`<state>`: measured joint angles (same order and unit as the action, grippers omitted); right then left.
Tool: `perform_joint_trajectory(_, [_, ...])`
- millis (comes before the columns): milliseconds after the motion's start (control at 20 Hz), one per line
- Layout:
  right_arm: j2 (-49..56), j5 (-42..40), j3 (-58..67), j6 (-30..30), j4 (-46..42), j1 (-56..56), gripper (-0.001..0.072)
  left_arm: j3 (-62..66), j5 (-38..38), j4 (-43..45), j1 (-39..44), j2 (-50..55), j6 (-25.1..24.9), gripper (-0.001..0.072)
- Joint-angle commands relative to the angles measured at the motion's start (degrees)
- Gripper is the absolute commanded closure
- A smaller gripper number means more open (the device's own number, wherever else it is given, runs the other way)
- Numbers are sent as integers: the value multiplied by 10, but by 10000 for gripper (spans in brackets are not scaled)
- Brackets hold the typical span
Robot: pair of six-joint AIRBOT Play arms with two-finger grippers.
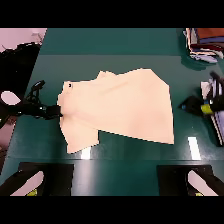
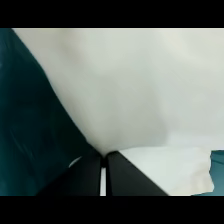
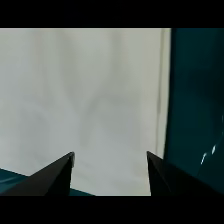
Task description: Fold the shirts.
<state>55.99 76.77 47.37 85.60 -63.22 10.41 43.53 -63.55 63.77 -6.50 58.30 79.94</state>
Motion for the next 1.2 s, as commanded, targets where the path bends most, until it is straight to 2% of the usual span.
perform_joint_trajectory(0, [-36,38,-129,0,2,94,178,4,1,-2,0,-12,0,680])
perform_joint_trajectory(150, [-35,22,-195,0,8,102,181,4,1,-5,0,-12,0,681])
perform_joint_trajectory(200, [-35,16,-209,0,8,101,207,4,1,-5,0,-12,0,681])
perform_joint_trajectory(450, [-35,10,-247,0,8,102,212,4,4,-7,0,-12,0,680])
perform_joint_trajectory(550, [-35,2,-254,-9,22,102,284,4,10,-14,0,-12,0,680])
perform_joint_trajectory(650, [-35,-18,-256,-21,56,97,284,4,15,-19,0,-12,0,680])
perform_joint_trajectory(850, [-30,-56,-256,-21,66,19,290,4,16,-28,0,-12,0,680])
perform_joint_trajectory(900, [-20,-63,-256,-21,66,-7,433,4,14,-28,0,-12,0,680])
perform_joint_trajectory(1000, [0,-79,-255,-21,66,-45,629,4,12,-26,0,-12,-6,681])
perform_joint_trajectory(1050, [7,-79,-247,-21,64,-59,696,5,10,-22,0,-14,-5,681])
perform_joint_trajectory(1150, [4,-63,-206,-21,64,-72,697,29,1,-7,0,-29,-4,681])
